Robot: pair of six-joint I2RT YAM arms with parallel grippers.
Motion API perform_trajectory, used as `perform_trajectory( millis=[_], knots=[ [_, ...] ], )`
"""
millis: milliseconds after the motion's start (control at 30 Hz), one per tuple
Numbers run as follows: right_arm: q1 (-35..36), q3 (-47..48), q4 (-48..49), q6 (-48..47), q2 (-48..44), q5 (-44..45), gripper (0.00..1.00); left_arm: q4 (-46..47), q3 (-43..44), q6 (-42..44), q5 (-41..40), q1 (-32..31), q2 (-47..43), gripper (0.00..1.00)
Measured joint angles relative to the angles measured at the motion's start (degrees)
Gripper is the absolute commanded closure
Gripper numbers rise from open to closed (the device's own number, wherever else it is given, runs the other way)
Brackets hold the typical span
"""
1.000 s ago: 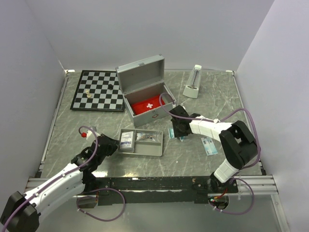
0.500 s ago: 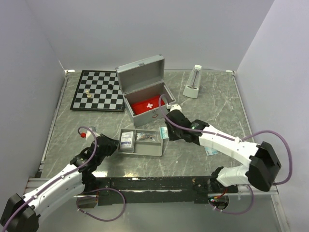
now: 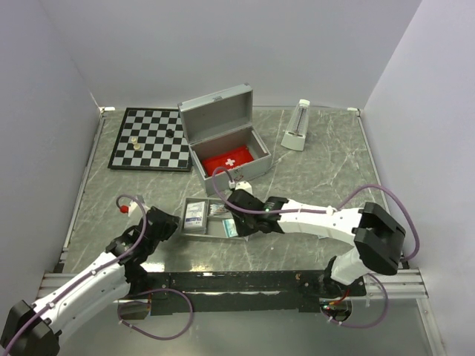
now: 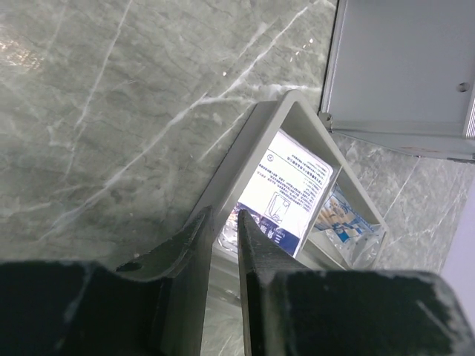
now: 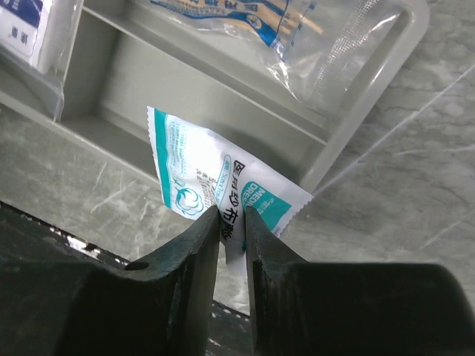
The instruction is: Organize the medicine kit
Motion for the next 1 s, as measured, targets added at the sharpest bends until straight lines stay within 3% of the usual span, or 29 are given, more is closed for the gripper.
perform_trajectory(
  millis=[267,500,633,700,800,1000],
  knots=[
    [0.1,4.6,1.6,1.2,5.8,-0.6,0.72,-2.4,0.0,-1.5,-0.7,0.0,-1.3,0.75],
    [0.1,6.6,2.2,1.3,9.2,-1.4,0.40,-3.0,0.0,-1.5,-0.9,0.0,-1.0,0.75],
    [0.2,6.6,1.6,1.4,9.0,-0.9,0.37,-3.0,0.0,-1.5,-0.9,0.0,-0.9,0.75],
    [0.4,6.6,0.7,1.4,8.4,-0.2,0.47,-2.9,0.0,-1.5,-0.9,0.0,-0.8,0.76],
    [1.0,6.6,0.7,0.7,6.9,-0.1,0.72,-2.9,0.0,-1.5,-0.9,0.0,-0.8,0.76],
    [1.3,6.6,2.6,-1.2,6.9,-2.9,0.83,-2.0,0.0,-0.8,0.1,0.0,-0.2,0.79]
  ],
)
